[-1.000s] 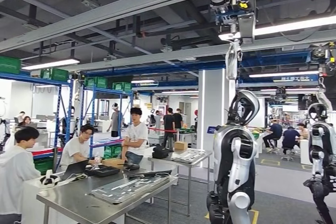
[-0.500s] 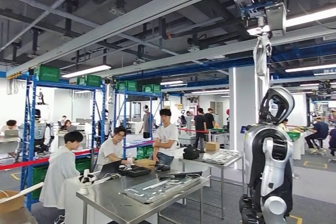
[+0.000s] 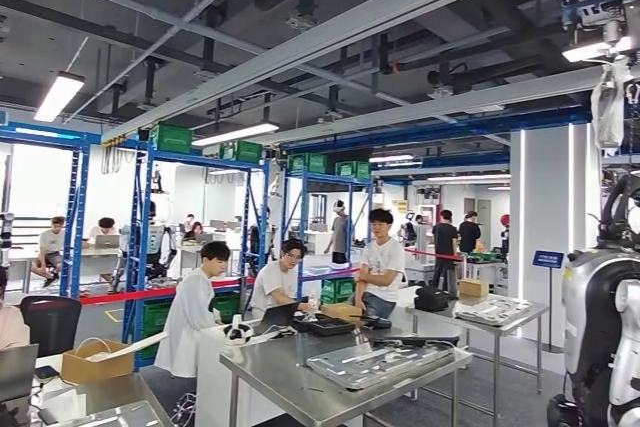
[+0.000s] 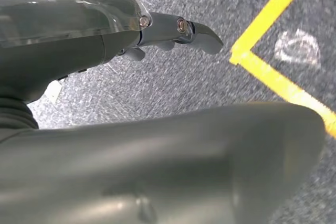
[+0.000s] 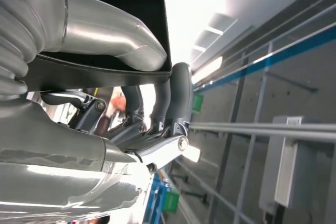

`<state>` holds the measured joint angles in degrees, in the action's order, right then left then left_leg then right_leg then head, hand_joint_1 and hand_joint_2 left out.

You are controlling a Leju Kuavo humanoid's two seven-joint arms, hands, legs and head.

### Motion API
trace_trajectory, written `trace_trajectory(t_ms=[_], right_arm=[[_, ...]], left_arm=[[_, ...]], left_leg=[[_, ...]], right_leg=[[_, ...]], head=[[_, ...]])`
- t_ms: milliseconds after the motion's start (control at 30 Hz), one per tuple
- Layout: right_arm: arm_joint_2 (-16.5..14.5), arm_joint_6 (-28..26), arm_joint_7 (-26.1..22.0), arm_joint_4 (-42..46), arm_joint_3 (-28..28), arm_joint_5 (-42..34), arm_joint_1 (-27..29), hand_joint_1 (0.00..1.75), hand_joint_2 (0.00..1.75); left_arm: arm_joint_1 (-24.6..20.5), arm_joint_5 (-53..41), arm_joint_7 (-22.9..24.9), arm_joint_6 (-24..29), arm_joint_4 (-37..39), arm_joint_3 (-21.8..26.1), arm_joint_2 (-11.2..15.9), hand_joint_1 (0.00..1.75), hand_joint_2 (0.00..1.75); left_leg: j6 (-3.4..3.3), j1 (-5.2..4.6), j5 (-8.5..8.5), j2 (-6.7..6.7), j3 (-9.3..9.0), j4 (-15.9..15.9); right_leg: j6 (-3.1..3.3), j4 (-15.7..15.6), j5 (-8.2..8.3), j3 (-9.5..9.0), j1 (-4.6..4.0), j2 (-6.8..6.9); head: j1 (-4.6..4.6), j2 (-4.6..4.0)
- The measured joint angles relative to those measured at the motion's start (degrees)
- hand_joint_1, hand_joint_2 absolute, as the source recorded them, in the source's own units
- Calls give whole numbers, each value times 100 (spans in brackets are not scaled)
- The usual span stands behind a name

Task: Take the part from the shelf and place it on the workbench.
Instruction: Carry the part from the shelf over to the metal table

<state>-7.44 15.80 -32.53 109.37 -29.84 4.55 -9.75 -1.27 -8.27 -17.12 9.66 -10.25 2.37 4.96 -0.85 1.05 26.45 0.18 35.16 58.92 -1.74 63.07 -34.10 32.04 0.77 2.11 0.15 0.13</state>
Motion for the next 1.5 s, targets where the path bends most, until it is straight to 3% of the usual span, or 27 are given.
trace_trajectory(t_ms=[67,100,133,200,267,333,367,400,467,533,600,633,667,733,800,833,900,967,1033,1067,1133,1167,1200,1233,1300,1433,1500], right_arm=[[5,0,-1,-2,1,-5,5,175,175],[7,1,0,-4,1,-7,6,175,175],[8,2,2,-5,1,-8,5,175,175],[7,7,6,-5,1,-9,0,175,175],[4,12,9,-5,1,-9,-11,175,175],[2,15,14,-5,-1,-10,-21,175,175],[-2,16,16,-5,-2,-11,-29,175,175],[-9,16,21,-7,-4,-11,-39,175,175],[-25,18,31,-10,-8,-11,-58,175,175],[-32,20,47,-19,-9,-11,-59,175,175],[-32,20,58,-38,-9,-11,-53,175,175],[-33,20,61,-49,-10,-11,-52,175,175],[-33,20,63,-55,-10,-11,-52,175,175],[-35,19,67,-61,-10,-11,-52,175,175],[-39,19,75,-60,-10,-10,-63,175,175],[-41,20,79,-60,-11,-9,-68,175,175],[-44,26,86,-58,-13,-9,-77,175,175],[-44,30,96,-58,-15,-14,-83,175,175],[-42,32,121,-62,-15,-43,-81,175,175],[-39,34,142,-72,-15,-76,-76,175,175],[-34,43,191,-114,-15,-166,-64,175,175],[-34,48,215,-140,-15,-211,-61,175,175],[-36,50,231,-162,-15,-241,-60,175,175],[-39,50,243,-176,-15,-259,-63,175,175],[-47,50,252,-190,-15,-271,-76,175,175],[-60,50,258,-219,-13,-277,-93,175,175],[-74,50,257,-233,-10,-277,-95,175,175]], left_arm=[[-25,-11,-14,0,0,2,0,0,175],[-30,-14,-20,0,0,4,0,0,175],[-29,-15,-24,-1,0,5,0,0,175],[-24,-15,-31,-5,0,6,-8,0,175],[-34,-14,-41,-11,0,7,-44,0,175],[-36,-14,-50,-15,0,8,-75,0,175],[-20,-14,-50,-16,0,8,-80,0,175],[0,-15,-50,-19,0,9,-85,0,175],[18,-15,-49,-18,1,12,-91,0,175],[-19,-15,-49,-15,1,22,-92,0,175],[-44,-15,-49,-15,0,39,-93,0,175],[-36,-15,-49,-15,0,46,-94,0,175],[-22,-15,-49,-15,0,51,-95,0,175],[-11,-15,-50,-16,0,58,-104,0,175],[-28,-16,-57,-17,0,64,-122,0,175],[-32,-20,-64,-17,0,68,-132,0,175],[-18,-28,-76,-17,0,78,-131,0,175],[-9,-32,-84,-17,0,89,-129,0,175],[-26,-32,-85,-15,0,100,-128,0,175],[-38,-32,-85,-13,0,108,-128,0,175],[-44,-31,-84,-9,0,132,-127,0,175],[-37,-31,-83,-9,0,143,-127,0,175],[-31,-31,-83,-9,0,150,-127,0,175],[-27,-32,-84,-9,0,155,-128,0,175],[-23,-32,-85,-9,0,157,-135,0,175],[-6,-32,-82,-10,0,161,-143,0,175],[-7,-35,-79,-9,0,162,-143,0,175]], left_leg=[[-46,-44,0,-133,-4,1],[-62,-72,1,-207,-9,1],[-72,-97,2,-283,-18,2],[-83,-123,4,-443,-44,1],[-80,-116,-3,-592,-43,1],[-55,-82,-23,-719,-9,-3],[-31,-70,-38,-785,3,-15],[-16,-70,-35,-767,11,-16],[25,-93,103,-514,90,146],[94,-70,430,-210,361,711],[181,2,651,-120,654,1314],[226,38,627,-91,686,1387],[271,72,507,-53,608,1250],[359,116,188,142,241,569],[316,114,45,300,13,115],[256,93,65,311,4,78],[136,67,54,201,12,80],[59,55,41,99,7,69],[-3,40,28,-1,6,62],[-28,21,26,-50,6,63],[-65,-30,25,-144,1,64],[-74,-52,25,-189,-4,64],[-78,-68,25,-229,-9,65],[-79,-76,24,-261,-14,64],[-68,-76,18,-300,-7,62],[6,-55,7,-305,0,36],[49,-67,155,-235,73,223]], right_leg=[[48,810,-315,414,-21,-137],[83,1061,-348,564,-42,-161],[128,1102,-267,620,-70,-182],[247,536,183,429,-153,-305],[360,-167,559,160,-208,-577],[403,-427,640,67,-229,-698],[399,-488,646,41,-233,-638],[392,-559,654,3,-225,-562],[379,-714,681,-82,-194,-407],[371,-764,690,-110,-181,-242],[355,-760,674,-109,-170,-64],[339,-753,662,-109,-158,14],[312,-738,645,-111,-140,85],[224,-671,585,-113,-105,209],[126,-582,513,-107,-113,312],[93,-563,494,-111,-121,353],[47,-560,469,-137,-101,412],[6,-402,315,-97,-51,227],[-1,203,-37,163,-29,-66],[12,602,-203,352,-31,-135],[55,1071,-280,609,-43,-177],[92,1005,-166,604,-59,-188],[139,734,28,503,-87,-203],[194,341,247,340,-126,-227],[281,-295,499,62,-193,-281],[313,-564,563,-37,-214,-275],[331,-668,611,-88,-176,-231]], head=[[0,0],[0,0],[0,0],[0,0],[1,0],[1,1],[1,1],[1,1],[1,0],[2,0],[2,0],[2,0],[2,0],[2,0],[1,0],[-2,0],[-7,0],[-7,0],[-7,0],[-7,0],[-7,0],[-7,0],[-7,0],[-7,0],[-7,0],[-7,1],[-7,0]])
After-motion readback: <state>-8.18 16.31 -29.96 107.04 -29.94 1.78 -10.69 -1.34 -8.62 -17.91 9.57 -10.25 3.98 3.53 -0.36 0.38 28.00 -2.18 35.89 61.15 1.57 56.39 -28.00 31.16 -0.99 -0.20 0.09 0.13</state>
